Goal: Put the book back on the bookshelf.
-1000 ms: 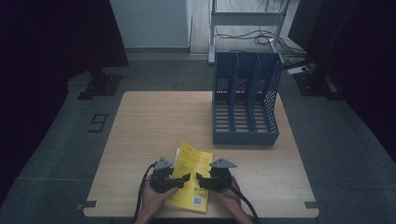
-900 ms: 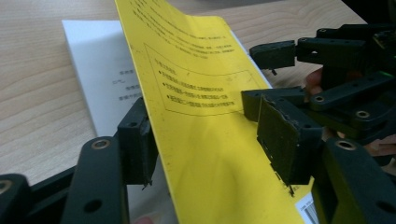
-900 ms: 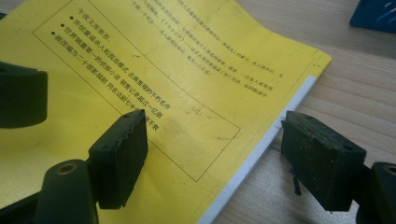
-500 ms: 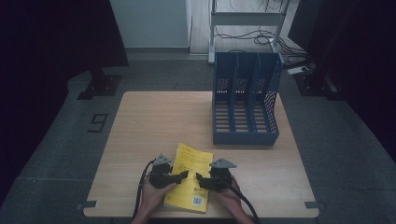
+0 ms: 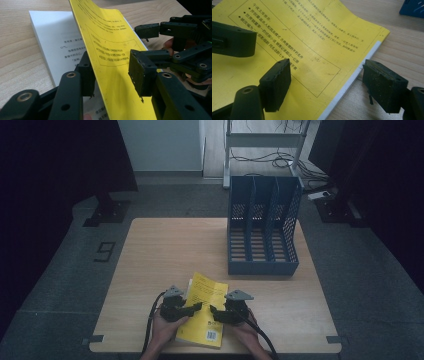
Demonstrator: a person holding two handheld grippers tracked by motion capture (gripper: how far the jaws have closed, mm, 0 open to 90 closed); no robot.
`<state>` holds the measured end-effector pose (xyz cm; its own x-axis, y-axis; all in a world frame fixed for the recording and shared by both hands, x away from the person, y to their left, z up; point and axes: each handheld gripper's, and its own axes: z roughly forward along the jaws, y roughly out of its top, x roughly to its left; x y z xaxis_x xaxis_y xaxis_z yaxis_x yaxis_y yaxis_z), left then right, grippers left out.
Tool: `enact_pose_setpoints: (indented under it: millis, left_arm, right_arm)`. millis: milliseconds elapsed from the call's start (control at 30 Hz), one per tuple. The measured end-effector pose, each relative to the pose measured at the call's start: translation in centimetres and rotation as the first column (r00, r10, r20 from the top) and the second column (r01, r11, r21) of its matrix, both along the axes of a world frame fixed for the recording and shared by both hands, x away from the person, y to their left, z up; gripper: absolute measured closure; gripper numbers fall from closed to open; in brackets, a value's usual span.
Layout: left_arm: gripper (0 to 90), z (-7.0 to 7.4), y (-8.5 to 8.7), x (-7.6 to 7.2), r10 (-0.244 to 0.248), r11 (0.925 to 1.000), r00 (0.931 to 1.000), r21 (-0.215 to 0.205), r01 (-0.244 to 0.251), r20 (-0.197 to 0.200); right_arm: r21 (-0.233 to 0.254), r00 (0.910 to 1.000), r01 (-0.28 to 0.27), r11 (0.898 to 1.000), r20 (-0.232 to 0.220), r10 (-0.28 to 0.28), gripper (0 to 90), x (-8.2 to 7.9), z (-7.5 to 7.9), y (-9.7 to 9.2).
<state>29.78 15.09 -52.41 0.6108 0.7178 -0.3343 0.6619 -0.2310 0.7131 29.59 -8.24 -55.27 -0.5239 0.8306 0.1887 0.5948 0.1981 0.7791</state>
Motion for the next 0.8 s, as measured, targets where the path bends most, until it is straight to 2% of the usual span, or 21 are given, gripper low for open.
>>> enact_pose_setpoints:
  millis: [167,267,367,533,800]
  left_arm:
    - [67.9,-0.1,0.0,-0.1,0.017,0.9992,0.9995,0.036,-0.018,0.028]
    - [72.7,0.0,-0.1,-0.3,0.018,0.9994,0.9987,0.029,-0.020,0.047]
    - [77.8,0.3,-0.3,-0.7,0.015,0.9993,0.9964,0.032,-0.018,0.083]
    - [81.7,0.6,-0.6,-1.1,0.016,0.9992,0.9925,0.036,-0.021,0.121]
    - [82.6,0.5,-0.5,-1.1,0.017,0.9994,0.9924,0.027,-0.020,0.122]
  right_arm:
    - [0.002,1.0000,0.001,1.000,0.002,-0.001,22.5,0.0,0.0,0.0]
    - [0.002,1.0000,0.000,1.000,0.002,0.000,22.5,0.0,0.0,0.0]
    - [0.006,1.0000,-0.001,1.000,0.002,0.001,22.6,0.0,0.0,-0.1]
    - [0.012,1.0000,-0.002,1.000,0.007,0.002,22.9,0.0,0.0,-0.1]
    - [0.010,1.0000,-0.003,1.000,0.009,0.003,22.8,-0.1,0.0,-0.1]
